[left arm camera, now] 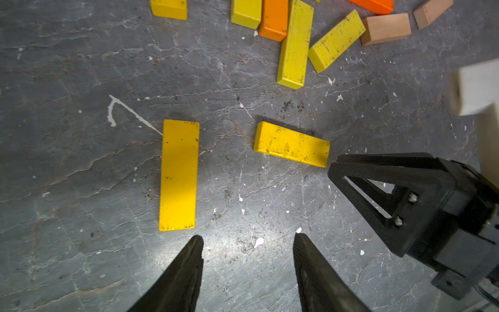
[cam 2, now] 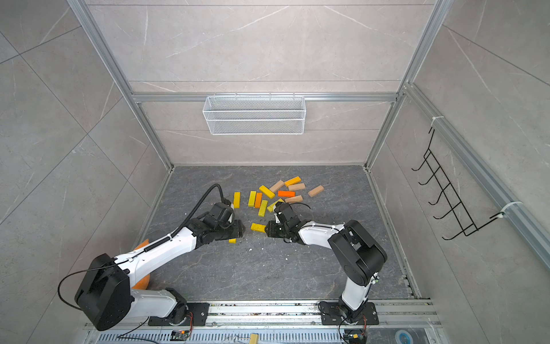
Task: Assemble the number 8 with building blocks
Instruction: Adjust the building block at the center of the board, then assemble the building block at the center of the board.
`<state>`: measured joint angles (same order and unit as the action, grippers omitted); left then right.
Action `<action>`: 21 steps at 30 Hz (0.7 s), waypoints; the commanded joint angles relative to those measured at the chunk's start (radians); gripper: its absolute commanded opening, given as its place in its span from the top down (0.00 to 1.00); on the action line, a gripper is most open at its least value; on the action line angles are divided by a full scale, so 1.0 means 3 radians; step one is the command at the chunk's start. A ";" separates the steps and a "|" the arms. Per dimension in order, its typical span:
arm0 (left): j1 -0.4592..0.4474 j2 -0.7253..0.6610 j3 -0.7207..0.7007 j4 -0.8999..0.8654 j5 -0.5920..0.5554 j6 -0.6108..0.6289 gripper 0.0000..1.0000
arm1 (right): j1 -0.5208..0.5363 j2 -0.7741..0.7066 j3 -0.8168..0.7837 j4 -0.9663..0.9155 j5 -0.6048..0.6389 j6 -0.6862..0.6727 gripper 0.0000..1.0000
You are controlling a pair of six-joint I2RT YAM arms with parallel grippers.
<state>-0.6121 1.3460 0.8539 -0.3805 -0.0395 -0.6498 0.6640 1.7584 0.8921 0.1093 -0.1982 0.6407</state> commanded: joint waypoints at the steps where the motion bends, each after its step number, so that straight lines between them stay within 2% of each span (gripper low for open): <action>1: 0.0162 -0.0137 -0.0055 -0.0017 0.0134 -0.0073 0.43 | 0.0030 0.0104 0.0064 0.0075 0.0016 0.0057 0.62; 6: 0.0401 -0.0148 -0.0180 0.0102 0.0324 -0.0119 0.43 | 0.0054 0.0147 0.0076 0.0143 0.0013 0.0084 0.63; 21: 0.0470 0.0080 -0.0142 0.0170 0.0386 -0.0047 0.43 | 0.0057 0.0421 0.0352 0.0060 0.0185 0.0064 0.62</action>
<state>-0.4770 1.3453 0.7971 -0.3546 0.0498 -0.6716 0.6750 1.8641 0.9615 0.1349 -0.1665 0.6624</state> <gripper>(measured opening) 0.572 0.381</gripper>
